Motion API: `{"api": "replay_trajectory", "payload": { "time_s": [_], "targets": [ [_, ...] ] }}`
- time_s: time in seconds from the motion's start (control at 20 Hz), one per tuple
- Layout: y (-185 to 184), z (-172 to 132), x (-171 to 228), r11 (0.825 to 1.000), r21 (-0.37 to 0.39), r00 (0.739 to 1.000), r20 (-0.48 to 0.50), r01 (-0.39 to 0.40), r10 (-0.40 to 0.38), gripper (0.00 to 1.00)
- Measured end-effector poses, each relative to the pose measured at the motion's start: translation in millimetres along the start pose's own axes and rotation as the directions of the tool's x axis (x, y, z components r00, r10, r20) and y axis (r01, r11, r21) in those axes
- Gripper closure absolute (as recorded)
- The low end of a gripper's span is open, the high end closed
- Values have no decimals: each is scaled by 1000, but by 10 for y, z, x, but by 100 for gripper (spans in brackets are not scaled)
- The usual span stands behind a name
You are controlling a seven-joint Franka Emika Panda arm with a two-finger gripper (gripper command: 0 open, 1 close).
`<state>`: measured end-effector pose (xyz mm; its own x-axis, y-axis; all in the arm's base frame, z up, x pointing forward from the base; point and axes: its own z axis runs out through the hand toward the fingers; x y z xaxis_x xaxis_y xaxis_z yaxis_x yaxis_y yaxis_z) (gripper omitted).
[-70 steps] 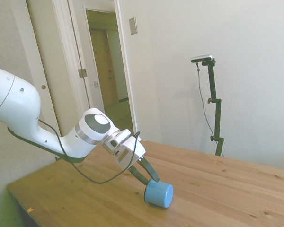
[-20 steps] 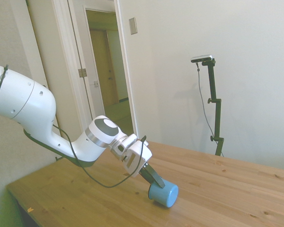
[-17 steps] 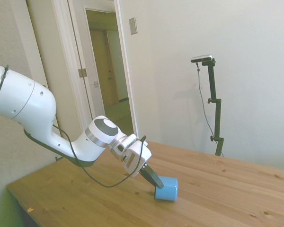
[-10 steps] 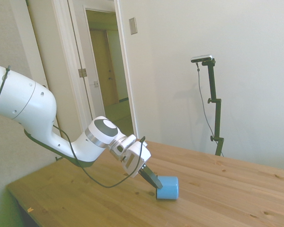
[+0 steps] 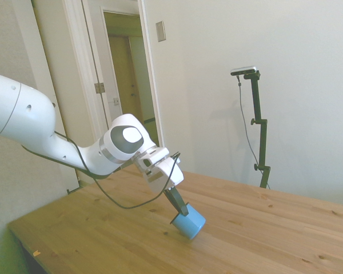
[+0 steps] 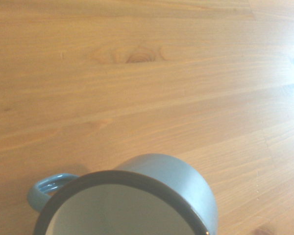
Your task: Flip the mug upright
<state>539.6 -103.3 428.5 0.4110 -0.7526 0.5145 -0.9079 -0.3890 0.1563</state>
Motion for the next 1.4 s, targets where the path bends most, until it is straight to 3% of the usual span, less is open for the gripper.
{"api": "replay_trajectory", "payload": {
  "time_s": [0.3,0.55,1.0,1.4],
  "targets": [
    [66,-265,217,992,121,992,130,-23,7,100],
    [57,-264,209,978,206,960,278,-42,-17,100],
    [-99,-182,170,951,295,869,490,-97,-64,100],
    [-372,-59,64,957,279,770,627,-82,-117,100]
  ]
}}
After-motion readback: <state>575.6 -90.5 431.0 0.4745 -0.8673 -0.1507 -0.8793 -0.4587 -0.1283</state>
